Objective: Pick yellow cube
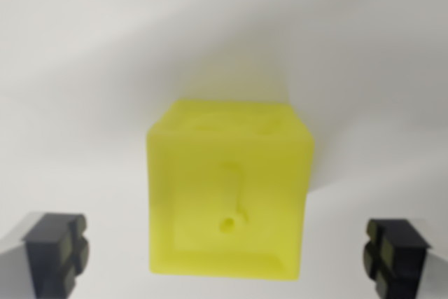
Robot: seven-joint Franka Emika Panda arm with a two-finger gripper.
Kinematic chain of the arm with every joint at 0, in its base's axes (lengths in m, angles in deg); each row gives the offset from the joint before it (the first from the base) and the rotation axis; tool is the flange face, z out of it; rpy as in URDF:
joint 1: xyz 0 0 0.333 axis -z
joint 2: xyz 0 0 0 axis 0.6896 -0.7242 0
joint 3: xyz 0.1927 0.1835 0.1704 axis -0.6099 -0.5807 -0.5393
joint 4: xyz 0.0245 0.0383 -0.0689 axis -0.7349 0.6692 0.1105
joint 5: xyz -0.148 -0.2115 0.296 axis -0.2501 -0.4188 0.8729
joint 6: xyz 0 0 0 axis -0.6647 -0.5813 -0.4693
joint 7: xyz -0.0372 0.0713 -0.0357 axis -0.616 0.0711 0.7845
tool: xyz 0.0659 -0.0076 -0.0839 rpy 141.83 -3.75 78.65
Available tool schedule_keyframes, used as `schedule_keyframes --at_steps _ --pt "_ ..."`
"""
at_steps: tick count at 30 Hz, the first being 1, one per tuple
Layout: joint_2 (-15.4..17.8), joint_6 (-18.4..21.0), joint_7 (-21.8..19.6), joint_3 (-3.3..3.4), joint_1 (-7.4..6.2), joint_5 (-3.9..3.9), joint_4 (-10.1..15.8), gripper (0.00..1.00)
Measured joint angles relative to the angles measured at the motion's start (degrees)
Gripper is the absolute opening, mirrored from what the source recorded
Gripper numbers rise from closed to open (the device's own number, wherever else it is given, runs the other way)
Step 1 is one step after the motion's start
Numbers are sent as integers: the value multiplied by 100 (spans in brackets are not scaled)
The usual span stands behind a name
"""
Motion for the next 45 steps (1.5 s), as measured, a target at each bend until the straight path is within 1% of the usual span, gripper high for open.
schedule_keyframes --at_steps 9,19,26,27,30,33,45 --pt "-314 -240 10 0 -12 44 -63 100" --pt "-705 -514 43 -2 -23 112 -172 100" --pt "-769 -556 51 1 -31 134 -193 100" --pt "-769 -556 52 1 -32 135 -194 0" --pt "-753 -546 52 3 -33 135 -188 0" --pt "-666 -488 44 7 -33 131 -163 0" --pt "-191 -139 -19 7 -17 45 -37 0"
